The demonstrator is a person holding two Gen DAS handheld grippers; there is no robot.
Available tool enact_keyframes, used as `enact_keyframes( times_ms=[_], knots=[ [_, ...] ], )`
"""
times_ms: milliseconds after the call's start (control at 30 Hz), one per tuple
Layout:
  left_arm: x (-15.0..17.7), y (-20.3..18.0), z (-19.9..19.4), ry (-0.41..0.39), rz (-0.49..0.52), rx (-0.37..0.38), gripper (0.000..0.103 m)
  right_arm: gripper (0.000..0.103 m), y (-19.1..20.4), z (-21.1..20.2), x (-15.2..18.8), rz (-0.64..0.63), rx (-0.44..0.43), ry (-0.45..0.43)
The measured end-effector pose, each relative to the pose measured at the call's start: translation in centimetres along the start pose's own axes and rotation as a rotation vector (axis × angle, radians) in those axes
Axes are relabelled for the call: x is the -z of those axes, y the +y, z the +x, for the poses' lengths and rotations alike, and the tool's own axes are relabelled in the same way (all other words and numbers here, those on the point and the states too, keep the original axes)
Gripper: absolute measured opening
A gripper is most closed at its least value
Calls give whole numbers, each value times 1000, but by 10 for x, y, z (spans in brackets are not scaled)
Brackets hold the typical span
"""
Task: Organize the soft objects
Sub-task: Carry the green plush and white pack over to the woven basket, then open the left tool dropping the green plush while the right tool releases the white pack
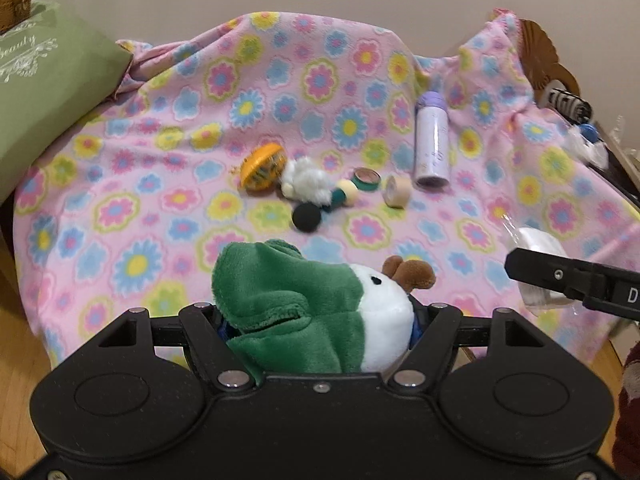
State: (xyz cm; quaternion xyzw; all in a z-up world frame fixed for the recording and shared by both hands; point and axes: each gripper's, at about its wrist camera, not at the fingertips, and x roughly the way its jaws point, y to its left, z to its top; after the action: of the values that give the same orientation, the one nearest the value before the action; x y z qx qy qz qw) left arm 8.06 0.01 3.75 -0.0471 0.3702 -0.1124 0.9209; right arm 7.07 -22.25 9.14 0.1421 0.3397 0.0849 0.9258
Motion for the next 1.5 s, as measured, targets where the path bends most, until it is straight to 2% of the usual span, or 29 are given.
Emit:
enact_keyframes(
  times_ms=[200,300,433,633,1033,1500],
  knots=[
    [27,-7,-20,28,-33,52,68,66,4,-33,24,15,-23,-27],
    [39,-11,-25,38,-40,57,68,66,8,-44,33,4,-7,-35],
    [53,-11,-25,76,-45,64,68,66,10,-43,44,-8,19,0],
    [66,-6,-20,121,-67,102,68,66,7,-31,62,40,13,87],
    [69,-10,-17,139,-65,132,68,68,8,-32,65,54,30,105],
    [67,-11,-20,122,-53,80,69,68,11,-32,63,19,30,107]
  ],
)
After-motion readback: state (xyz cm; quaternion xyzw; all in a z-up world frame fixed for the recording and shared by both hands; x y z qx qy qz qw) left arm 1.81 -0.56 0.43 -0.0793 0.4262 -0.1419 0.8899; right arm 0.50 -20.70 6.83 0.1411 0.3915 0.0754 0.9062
